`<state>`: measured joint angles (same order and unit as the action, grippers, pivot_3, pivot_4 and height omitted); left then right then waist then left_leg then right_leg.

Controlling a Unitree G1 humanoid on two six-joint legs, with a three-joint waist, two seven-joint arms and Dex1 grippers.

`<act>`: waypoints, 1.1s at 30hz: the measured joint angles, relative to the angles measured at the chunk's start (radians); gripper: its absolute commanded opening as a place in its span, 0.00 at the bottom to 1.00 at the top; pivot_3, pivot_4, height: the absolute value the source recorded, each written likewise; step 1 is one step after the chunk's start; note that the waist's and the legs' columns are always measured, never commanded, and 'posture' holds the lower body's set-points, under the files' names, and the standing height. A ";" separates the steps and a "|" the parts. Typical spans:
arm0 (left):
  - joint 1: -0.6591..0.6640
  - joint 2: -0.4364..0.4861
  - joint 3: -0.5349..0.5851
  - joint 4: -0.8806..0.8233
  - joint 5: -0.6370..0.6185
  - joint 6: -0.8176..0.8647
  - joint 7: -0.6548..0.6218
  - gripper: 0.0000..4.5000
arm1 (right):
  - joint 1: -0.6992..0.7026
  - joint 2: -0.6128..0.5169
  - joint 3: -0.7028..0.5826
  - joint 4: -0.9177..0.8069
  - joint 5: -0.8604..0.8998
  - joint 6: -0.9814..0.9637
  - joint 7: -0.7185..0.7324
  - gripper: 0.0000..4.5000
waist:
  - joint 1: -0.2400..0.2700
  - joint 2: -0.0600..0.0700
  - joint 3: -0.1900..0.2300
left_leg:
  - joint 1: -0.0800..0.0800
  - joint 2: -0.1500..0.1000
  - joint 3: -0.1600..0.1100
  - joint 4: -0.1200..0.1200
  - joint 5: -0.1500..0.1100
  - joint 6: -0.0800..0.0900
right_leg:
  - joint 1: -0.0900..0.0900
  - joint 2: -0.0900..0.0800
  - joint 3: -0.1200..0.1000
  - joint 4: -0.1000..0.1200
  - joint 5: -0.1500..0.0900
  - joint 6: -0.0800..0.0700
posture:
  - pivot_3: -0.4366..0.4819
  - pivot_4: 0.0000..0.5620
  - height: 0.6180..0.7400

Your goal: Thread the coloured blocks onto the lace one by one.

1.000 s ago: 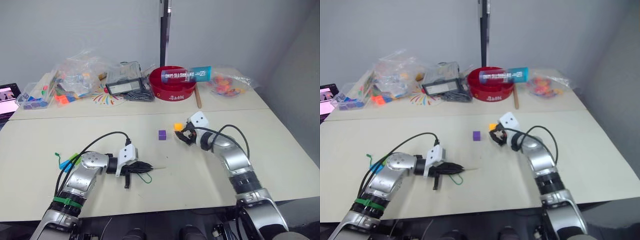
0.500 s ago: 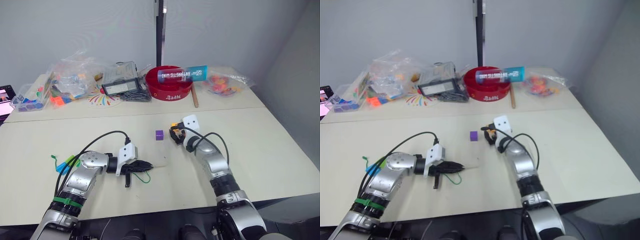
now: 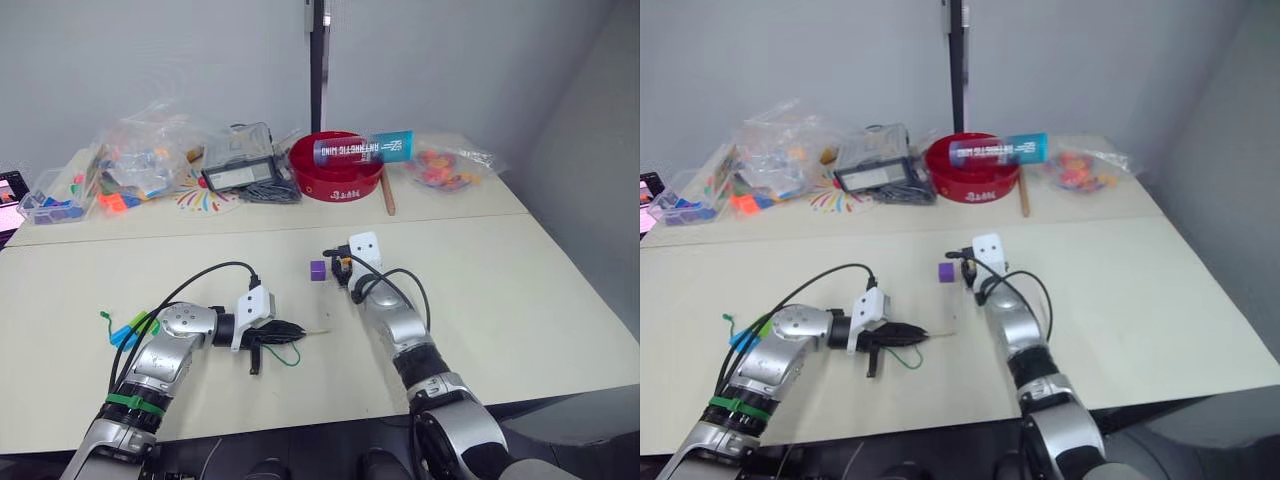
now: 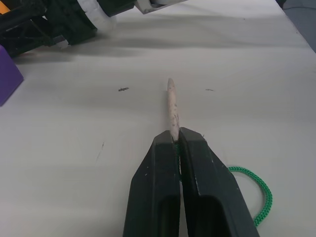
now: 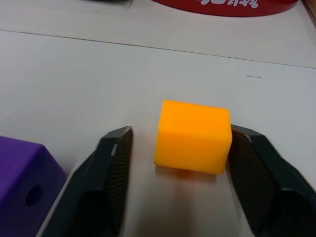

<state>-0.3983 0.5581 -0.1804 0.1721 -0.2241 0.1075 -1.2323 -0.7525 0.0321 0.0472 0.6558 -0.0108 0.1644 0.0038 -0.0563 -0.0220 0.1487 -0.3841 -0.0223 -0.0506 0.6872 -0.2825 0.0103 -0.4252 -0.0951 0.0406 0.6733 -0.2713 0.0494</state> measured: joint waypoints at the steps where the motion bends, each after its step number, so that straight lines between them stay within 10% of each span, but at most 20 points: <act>1: 0.000 0.000 0.000 0.000 0.000 0.000 0.000 0.00 | -0.008 0.000 0.000 0.015 -0.003 -0.009 -0.007 0.35 | 0.000 0.000 0.000 | 0.000 0.000 0.000 0.000 0.000 0.000 | 0.000 0.000 0.000 0.000 0.000 0.000 | 0.48 0.27 1.00; 11: 0.000 0.001 -0.001 -0.003 0.000 0.001 0.002 0.00 | 0.055 -0.030 -0.015 -0.076 -0.006 -0.014 -0.004 0.26 | -0.006 0.000 0.000 | 0.000 0.000 0.000 -0.001 0.000 0.000 | 0.000 0.000 0.000 0.000 0.000 0.000 | 0.48 0.27 1.00; 22: -0.022 -0.005 -0.005 0.006 -0.001 -0.001 -0.009 0.00 | 0.667 -0.122 0.198 -1.192 -0.006 0.497 0.104 0.26 | -0.001 0.000 0.000 | 0.001 0.000 -0.001 -0.003 0.000 0.001 | 0.001 0.002 0.000 -0.009 0.000 0.000 | 0.48 0.27 1.00; 33: -0.028 -0.004 -0.005 0.018 0.000 -0.001 -0.031 0.00 | 0.806 -0.060 0.234 -1.158 0.015 0.513 0.083 0.26 | 0.014 -0.001 -0.001 | 0.005 -0.001 0.000 -0.003 0.000 0.000 | 0.005 0.001 0.001 -0.009 0.000 0.000 | 0.48 0.27 1.00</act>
<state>-0.4264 0.5542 -0.1859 0.1897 -0.2245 0.1069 -1.2632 0.0534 -0.0282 0.2814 -0.5020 0.0041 0.6775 0.0871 -0.0421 -0.0232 0.1476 -0.3789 -0.0229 -0.0507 0.6845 -0.2827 0.0106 -0.4205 -0.0937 0.0413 0.6640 -0.2714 0.0495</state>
